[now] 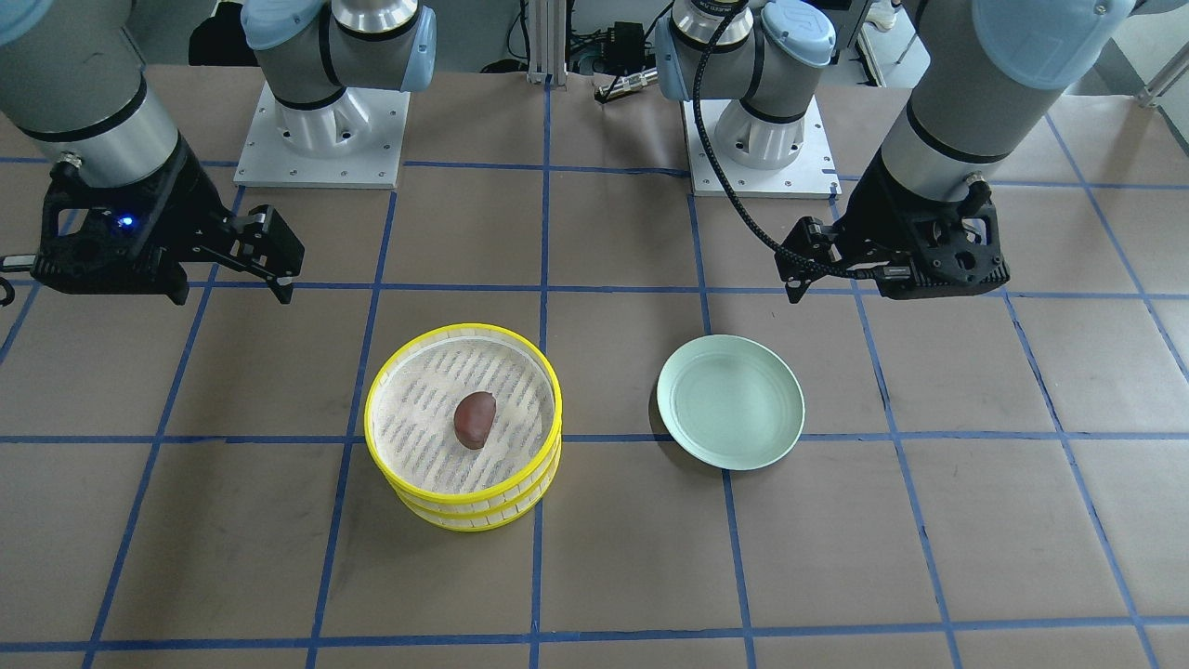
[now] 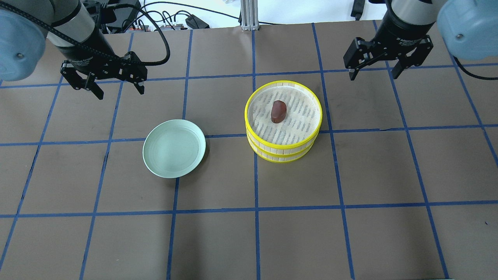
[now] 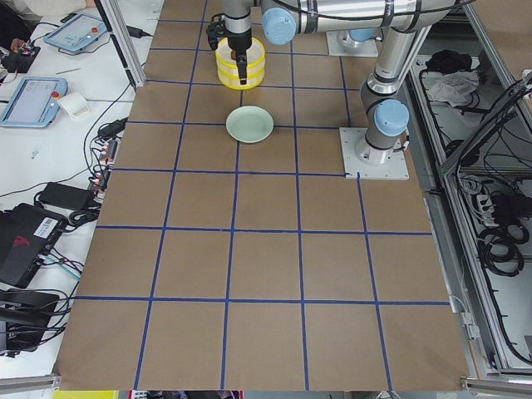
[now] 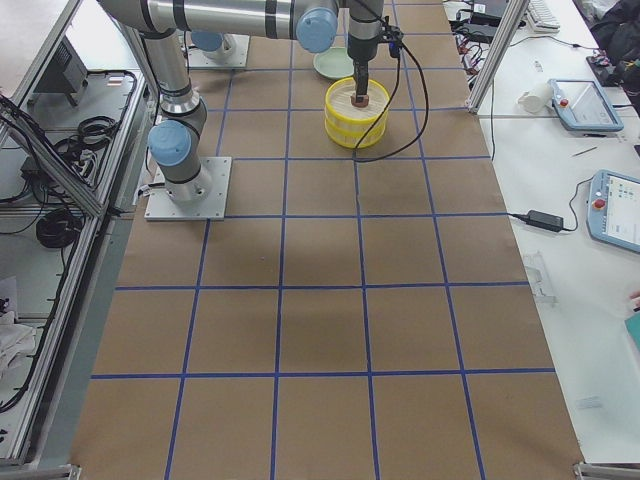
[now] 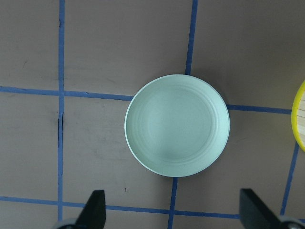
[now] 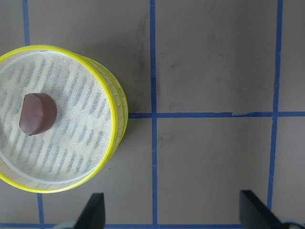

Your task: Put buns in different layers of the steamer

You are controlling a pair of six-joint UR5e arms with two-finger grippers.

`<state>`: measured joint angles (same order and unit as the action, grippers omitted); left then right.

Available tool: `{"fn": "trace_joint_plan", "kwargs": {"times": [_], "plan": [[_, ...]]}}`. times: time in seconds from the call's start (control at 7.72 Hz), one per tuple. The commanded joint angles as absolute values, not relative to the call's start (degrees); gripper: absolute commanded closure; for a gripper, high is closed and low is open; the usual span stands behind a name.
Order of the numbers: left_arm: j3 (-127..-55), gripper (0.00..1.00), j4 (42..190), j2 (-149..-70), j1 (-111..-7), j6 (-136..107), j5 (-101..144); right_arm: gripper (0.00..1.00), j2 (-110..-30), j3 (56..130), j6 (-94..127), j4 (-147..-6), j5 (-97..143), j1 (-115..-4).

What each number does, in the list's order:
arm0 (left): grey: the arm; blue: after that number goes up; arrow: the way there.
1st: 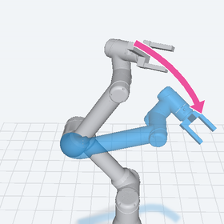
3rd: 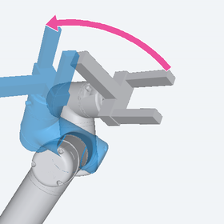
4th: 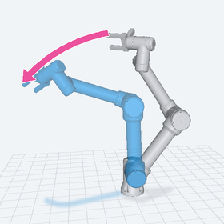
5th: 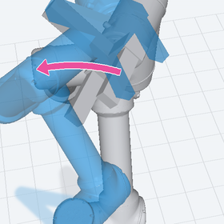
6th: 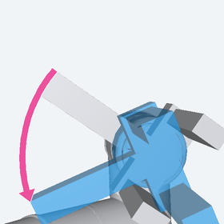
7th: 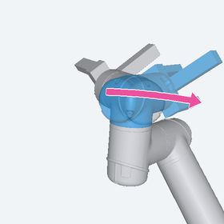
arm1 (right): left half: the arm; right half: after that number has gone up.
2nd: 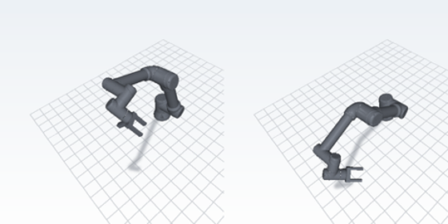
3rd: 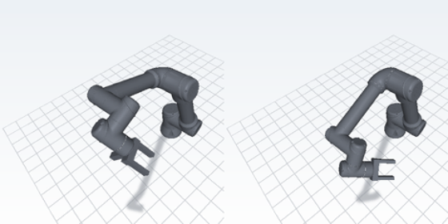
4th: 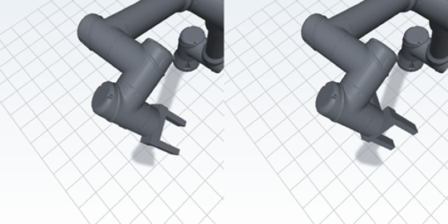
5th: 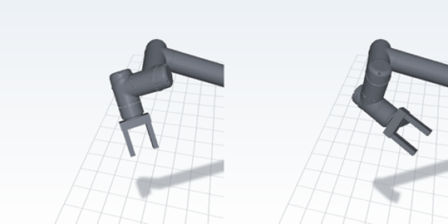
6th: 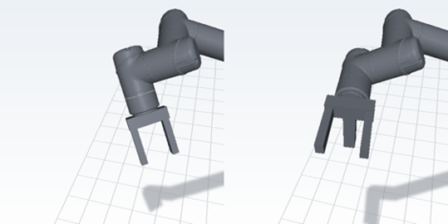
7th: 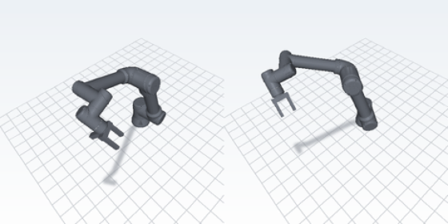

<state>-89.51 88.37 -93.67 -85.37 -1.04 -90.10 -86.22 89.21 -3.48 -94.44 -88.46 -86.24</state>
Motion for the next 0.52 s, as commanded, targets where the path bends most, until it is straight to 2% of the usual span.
{"fn": "trace_joint_plan", "kwargs": {"times": [0.0, 0.39], "plan": [[-89.74, 0.00, 90.26, -92.73, -85.25, -1.05, -90.26, 0.00, -86.75, 88.95, 0.70, -94.31, -88.42, -88.94], [-89.82, 0.00, 90.26, -92.55, -85.25, -1.05, -90.26, 0.00, -86.75, 89.30, 0.70, -93.78, -88.77, -88.95]]}}
